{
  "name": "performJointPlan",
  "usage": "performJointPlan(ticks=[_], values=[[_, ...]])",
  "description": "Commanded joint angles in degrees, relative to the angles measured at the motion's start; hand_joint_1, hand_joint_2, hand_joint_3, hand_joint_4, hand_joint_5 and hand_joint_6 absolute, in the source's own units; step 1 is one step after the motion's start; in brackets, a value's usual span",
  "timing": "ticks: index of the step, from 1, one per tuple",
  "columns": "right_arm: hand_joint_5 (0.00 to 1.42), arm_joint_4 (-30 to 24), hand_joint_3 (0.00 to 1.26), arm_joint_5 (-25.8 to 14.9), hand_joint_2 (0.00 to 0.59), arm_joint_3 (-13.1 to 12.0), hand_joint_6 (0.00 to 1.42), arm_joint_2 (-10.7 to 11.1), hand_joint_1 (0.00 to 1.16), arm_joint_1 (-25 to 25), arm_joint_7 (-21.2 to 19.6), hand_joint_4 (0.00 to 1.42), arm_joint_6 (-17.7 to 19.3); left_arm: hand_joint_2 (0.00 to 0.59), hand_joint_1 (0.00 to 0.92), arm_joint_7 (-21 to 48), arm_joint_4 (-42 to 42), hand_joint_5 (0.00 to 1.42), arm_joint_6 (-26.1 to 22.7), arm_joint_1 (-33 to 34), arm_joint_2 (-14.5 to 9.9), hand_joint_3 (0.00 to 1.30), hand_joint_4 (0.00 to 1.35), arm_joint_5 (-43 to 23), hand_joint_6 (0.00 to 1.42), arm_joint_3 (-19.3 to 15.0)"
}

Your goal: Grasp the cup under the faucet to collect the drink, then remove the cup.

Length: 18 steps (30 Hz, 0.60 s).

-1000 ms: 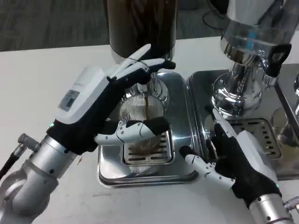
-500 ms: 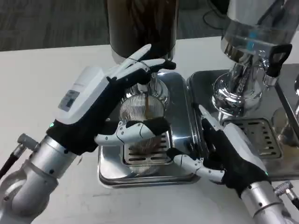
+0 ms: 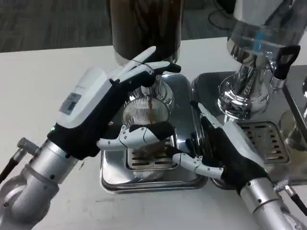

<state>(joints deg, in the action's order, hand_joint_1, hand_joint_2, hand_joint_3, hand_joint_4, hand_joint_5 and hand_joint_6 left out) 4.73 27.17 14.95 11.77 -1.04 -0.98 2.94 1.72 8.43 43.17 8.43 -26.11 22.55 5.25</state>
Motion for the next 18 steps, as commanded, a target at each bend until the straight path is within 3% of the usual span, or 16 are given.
performJointPlan(ticks=[1,16,18], values=[[0.0,1.33,0.0,-1.04,0.164,0.4,0.0,-0.33,0.48,-1.64,1.12,0.0,0.25,0.125,0.0,1.34,-0.81,0.32,1.15,-2.04,-0.86,0.31,0.09,0.65,0.29,1.0],[0.0,2.46,0.0,-1.7,0.167,1.03,0.0,-1.3,0.46,-3.02,1.32,0.0,0.13,0.125,0.0,0.84,-2.19,0.32,0.11,-3.14,-0.7,0.32,0.09,0.96,0.28,-0.13],[0.0,2.51,0.0,-1.71,0.166,0.93,0.0,-1.3,0.45,-3.08,1.37,0.0,-0.03,0.13,0.0,0.28,-2.67,0.3,-0.05,-3.69,-0.43,0.3,0.06,0.71,0.23,-0.74]])
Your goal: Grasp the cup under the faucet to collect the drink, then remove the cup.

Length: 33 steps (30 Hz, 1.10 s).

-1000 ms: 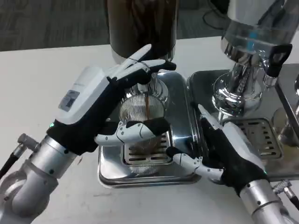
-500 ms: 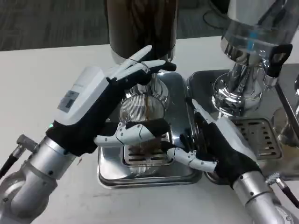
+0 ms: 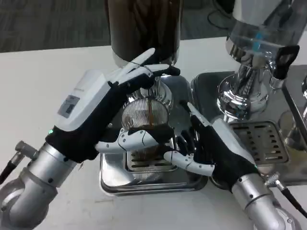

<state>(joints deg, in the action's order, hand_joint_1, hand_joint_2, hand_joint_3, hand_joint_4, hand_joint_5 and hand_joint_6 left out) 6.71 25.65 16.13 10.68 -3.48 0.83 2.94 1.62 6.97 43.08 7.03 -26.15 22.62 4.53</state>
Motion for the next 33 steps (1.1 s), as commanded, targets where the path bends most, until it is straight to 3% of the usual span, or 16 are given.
performJointPlan(ticks=[1,17,26,33], values=[[0.0,0.57,0.0,-0.33,0.166,-0.26,0.0,-0.19,0.45,-0.68,-0.29,0.0,0.05,0.131,0.0,0.15,-1.46,0.27,-0.05,-2.55,-0.28,0.3,0.04,0.52,0.2,-0.26],[0.0,0.71,0.0,-0.55,0.166,-0.1,0.0,-0.36,0.45,-0.36,-0.39,0.0,0.41,0.138,0.0,-6.54,-2.37,0.1,0.49,-7.71,0.86,0.19,0.0,0.6,0.03,-7.74],[0.0,0.84,0.0,-0.69,0.17,-0.25,0.0,-0.4,0.44,-0.19,-0.58,0.0,1.34,0.148,0.0,-14.06,1.32,0.06,2.28,-18.22,3.3,0.13,0.0,0.37,0.0,-14.76],[0.0,2.54,0.0,-0.7,0.173,0.13,0.0,-1.16,0.44,-1.12,-0.8,0.0,2.05,0.151,0.0,-16.52,5.76,0.04,-1.96,-22.6,3.88,0.11,0.0,3.08,0.0,-15.18]])
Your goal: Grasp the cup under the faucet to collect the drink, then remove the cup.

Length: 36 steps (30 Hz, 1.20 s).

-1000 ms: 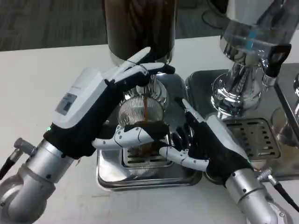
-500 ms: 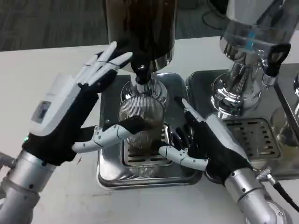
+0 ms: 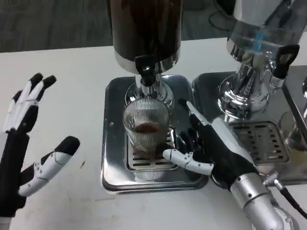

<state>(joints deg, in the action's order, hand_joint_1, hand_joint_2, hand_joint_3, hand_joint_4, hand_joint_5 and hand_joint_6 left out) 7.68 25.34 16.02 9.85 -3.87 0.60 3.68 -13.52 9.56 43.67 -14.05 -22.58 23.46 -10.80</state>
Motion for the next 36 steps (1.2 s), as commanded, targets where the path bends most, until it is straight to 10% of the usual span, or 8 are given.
performJointPlan(ticks=[1,36], values=[[0.0,1.89,0.0,-0.26,0.173,0.3,0.0,-0.51,0.44,-1.0,-0.81,0.0,1.53,0.151,0.0,-1.45,4.09,0.04,-2.99,-1.64,0.24,0.11,0.0,2.44,0.0,0.45],[0.0,10.68,0.0,-3.62,0.176,1.48,0.0,-3.76,0.47,-5.46,-1.57,0.0,8.7,0.212,0.0,-1.94,14.55,0.06,-3.19,-0.53,-0.36,0.11,0.0,0.39,0.0,5.14]])
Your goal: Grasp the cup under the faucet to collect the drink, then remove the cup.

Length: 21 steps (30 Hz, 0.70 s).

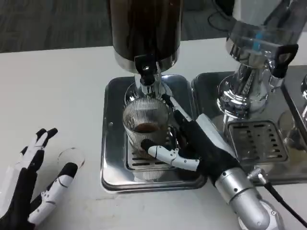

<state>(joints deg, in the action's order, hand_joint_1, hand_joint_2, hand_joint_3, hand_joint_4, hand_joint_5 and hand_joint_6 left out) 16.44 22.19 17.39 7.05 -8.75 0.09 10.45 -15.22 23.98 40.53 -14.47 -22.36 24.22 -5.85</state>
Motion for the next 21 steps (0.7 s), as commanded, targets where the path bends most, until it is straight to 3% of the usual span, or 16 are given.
performJointPlan(ticks=[1,4,10,13,21], values=[[0.0,2.2,0.0,-0.61,0.173,0.01,0.0,-1.11,0.49,-0.48,-1.38,0.0,2.47,0.212,0.0,-0.17,0.03,0.06,-0.07,-0.15,-0.65,0.11,0.0,-0.38,0.0,0.15],[0.0,3.96,0.0,0.0,0.171,0.06,0.0,-1.7,0.51,-0.68,-3.43,0.0,4.3,0.213,0.0,-0.13,0.03,0.06,0.02,-0.2,-0.85,0.11,0.0,-0.46,0.0,0.02],[0.0,9.37,0.0,-3.59,0.172,-0.95,0.0,-3.42,0.56,-2.05,-3.27,0.0,10.2,0.213,0.0,-0.02,0.01,0.06,-0.16,-0.18,-1.12,0.11,0.0,-0.67,0.0,-0.08],[0.0,10.64,0.0,-4.13,0.166,-0.7,0.0,-3.35,0.58,-3.2,-1.53,0.0,9.78,0.211,0.0,-0.17,-0.23,0.06,-0.17,-0.3,-1.25,0.11,0.0,-0.78,0.0,-0.25],[0.0,13.7,0.0,-4.18,0.17,-0.71,0.04,-4.24,0.6,-4.02,-2.35,0.0,10.86,0.215,0.0,-0.44,-0.46,0.06,-0.17,-0.58,-1.35,0.11,0.0,-0.88,0.0,-0.19]])
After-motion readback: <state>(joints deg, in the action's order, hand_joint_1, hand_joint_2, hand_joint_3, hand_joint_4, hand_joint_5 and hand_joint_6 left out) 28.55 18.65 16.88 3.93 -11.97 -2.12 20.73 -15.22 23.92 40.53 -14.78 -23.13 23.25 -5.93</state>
